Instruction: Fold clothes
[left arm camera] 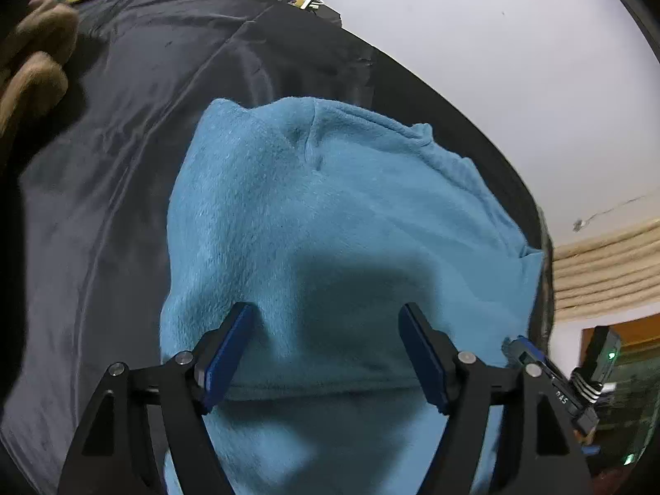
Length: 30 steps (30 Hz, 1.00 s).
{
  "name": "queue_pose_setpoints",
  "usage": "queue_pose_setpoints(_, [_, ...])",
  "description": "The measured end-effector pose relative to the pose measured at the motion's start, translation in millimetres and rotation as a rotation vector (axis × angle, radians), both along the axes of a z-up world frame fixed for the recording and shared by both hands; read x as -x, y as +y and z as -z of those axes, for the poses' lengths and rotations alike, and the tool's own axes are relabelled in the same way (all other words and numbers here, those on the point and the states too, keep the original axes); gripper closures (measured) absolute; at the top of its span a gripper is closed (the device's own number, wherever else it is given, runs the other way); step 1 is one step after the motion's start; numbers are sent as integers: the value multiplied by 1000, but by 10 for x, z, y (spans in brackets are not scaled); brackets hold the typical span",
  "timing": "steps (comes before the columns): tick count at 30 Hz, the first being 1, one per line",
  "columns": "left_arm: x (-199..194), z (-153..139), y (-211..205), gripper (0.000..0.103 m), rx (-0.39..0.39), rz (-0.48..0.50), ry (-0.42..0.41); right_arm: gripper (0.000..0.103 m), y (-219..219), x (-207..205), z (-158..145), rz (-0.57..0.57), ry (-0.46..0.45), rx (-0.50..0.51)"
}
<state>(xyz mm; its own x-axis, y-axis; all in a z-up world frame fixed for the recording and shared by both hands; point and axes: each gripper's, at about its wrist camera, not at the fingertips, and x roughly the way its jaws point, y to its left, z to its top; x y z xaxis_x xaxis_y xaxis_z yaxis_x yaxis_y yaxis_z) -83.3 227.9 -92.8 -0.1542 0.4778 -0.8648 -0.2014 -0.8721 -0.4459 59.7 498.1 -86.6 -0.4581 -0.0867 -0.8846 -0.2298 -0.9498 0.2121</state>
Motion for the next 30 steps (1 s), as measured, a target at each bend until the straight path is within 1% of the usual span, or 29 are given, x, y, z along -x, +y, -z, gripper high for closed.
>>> queue_pose_setpoints(1, [0, 6, 23, 24, 16, 11, 13, 19, -73, 14, 15, -21, -7, -38])
queue_pose_setpoints(2, [-2, 6, 48, 24, 31, 24, 23, 34, -121, 17, 23, -39, -14, -64])
queue_pose_setpoints(3, [-3, 7, 74, 24, 46, 37, 33, 43, -179, 17, 30, -56, -19, -98])
queue_pose_setpoints(4, [-5, 6, 94, 24, 58, 47, 41, 48, -219, 9, 18, -70, -9, -117])
queue_pose_setpoints(5, [-6, 0, 100, 24, 61, 51, 44, 64, -237, 6, 7, -78, -6, -124])
queue_pose_setpoints(6, [-6, -8, 101, 24, 63, 52, 46, 75, -241, -2, -26, -83, 1, -122])
queue_pose_setpoints(8, [1, -33, 81, 24, 51, 44, 40, 84, -210, -25, -137, -70, 40, -124])
queue_pose_setpoints(9, [-2, -59, 66, 24, 40, 38, 42, 86, -194, -36, -194, -63, 59, -125])
queue_pose_setpoints(10, [-4, -101, 49, 24, 29, 34, 49, 87, -164, -50, -313, -48, 98, -149])
queue_pose_setpoints(11, [-4, -147, 37, 24, 19, 30, 59, 96, -138, -60, -413, -31, 127, -171])
queue_pose_setpoints(15, [32, -312, 53, 23, 0, 39, 122, 96, 58, -42, -772, 56, 208, -248])
queue_pose_setpoints(16, [44, -326, 64, 23, 3, 46, 132, 96, 102, -15, -797, 62, 206, -266])
queue_pose_setpoints(18, [81, -267, 75, 23, 27, 43, 119, 96, 167, 37, -756, 71, 184, -281])
queue_pose_setpoints(21, [124, -127, 48, 23, 39, 22, 83, 96, 233, 40, -596, 74, 127, -236])
queue_pose_setpoints(24, [152, -9, -27, 23, 40, 10, 61, 96, 273, 35, -488, 119, 89, -339])
queue_pose_setpoints(25, [153, 11, -21, 23, 48, 19, 63, 96, 329, 23, -453, 135, 70, -353])
queue_pose_setpoints(27, [152, 43, -3, 23, 68, 38, 69, 96, 456, 24, -380, 157, 42, -303])
queue_pose_setpoints(29, [135, 17, 35, 23, 99, 54, 83, 95, 507, 30, -366, 172, 35, -268])
queue_pose_setpoints(30, [124, -7, 56, 23, 107, 57, 92, 95, 484, 38, -380, 158, 41, -256])
